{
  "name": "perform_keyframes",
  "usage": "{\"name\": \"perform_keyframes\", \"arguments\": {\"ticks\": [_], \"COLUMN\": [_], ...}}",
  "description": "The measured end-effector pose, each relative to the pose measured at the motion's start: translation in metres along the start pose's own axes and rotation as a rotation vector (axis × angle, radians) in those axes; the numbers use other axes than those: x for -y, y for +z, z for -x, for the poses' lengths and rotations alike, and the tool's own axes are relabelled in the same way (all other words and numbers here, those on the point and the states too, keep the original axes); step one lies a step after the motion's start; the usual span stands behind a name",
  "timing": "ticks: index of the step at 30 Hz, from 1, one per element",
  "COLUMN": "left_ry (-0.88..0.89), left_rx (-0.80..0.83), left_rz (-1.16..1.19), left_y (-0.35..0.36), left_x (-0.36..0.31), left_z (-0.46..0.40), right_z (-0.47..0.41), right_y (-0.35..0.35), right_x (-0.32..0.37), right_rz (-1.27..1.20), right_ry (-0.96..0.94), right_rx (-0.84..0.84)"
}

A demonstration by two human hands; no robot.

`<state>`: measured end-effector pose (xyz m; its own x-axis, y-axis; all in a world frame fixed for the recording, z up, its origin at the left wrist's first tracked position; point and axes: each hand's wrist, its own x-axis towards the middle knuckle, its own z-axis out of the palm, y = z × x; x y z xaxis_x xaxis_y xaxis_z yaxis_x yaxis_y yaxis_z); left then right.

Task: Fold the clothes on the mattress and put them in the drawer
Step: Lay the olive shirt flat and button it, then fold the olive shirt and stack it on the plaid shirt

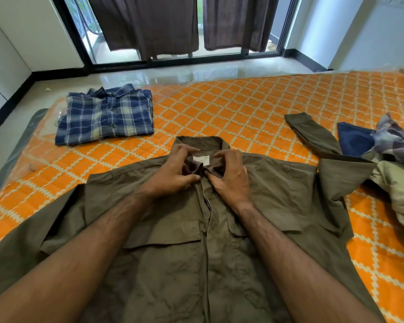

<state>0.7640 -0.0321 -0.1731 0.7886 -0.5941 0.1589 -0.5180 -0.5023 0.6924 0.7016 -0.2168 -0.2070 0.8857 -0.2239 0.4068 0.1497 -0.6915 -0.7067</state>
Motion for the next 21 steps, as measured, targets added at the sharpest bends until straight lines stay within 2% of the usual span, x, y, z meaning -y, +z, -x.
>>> {"name": "perform_keyframes", "arguments": {"ticks": [1,3,5,7,8,11,15,18,21], "left_ry": [0.016,-0.04,-0.342,-0.669,-0.727,-0.676,-0.544,-0.359,-0.241], "left_rx": [-0.032,-0.152,-0.173,-0.084,-0.02,0.074,-0.079,-0.069,-0.108], "left_rz": [-0.015,-0.271,-0.577,-0.637,-0.622,-0.528,-0.253,-0.174,0.041], "left_y": [-0.01,-0.033,-0.06,-0.09,-0.101,-0.125,-0.132,-0.147,-0.162], "left_x": [0.001,0.01,0.026,0.04,0.045,0.037,-0.007,-0.055,-0.111], "left_z": [0.006,0.022,0.043,0.068,0.079,0.104,0.111,0.111,0.108], "right_z": [-0.001,-0.001,0.004,0.012,0.016,0.029,0.043,0.055,0.068], "right_y": [-0.002,-0.007,-0.012,-0.019,-0.022,-0.035,-0.043,-0.052,-0.063], "right_x": [0.001,0.005,0.009,0.02,0.024,0.046,0.076,0.109,0.155], "right_rz": [-0.036,-0.054,-0.095,-0.166,-0.184,-0.144,-0.032,0.035,-0.099], "right_ry": [0.011,0.027,0.056,0.096,0.118,0.176,0.188,0.16,0.19], "right_rx": [-0.013,0.018,0.061,0.063,0.061,0.17,0.503,0.549,0.555]}}
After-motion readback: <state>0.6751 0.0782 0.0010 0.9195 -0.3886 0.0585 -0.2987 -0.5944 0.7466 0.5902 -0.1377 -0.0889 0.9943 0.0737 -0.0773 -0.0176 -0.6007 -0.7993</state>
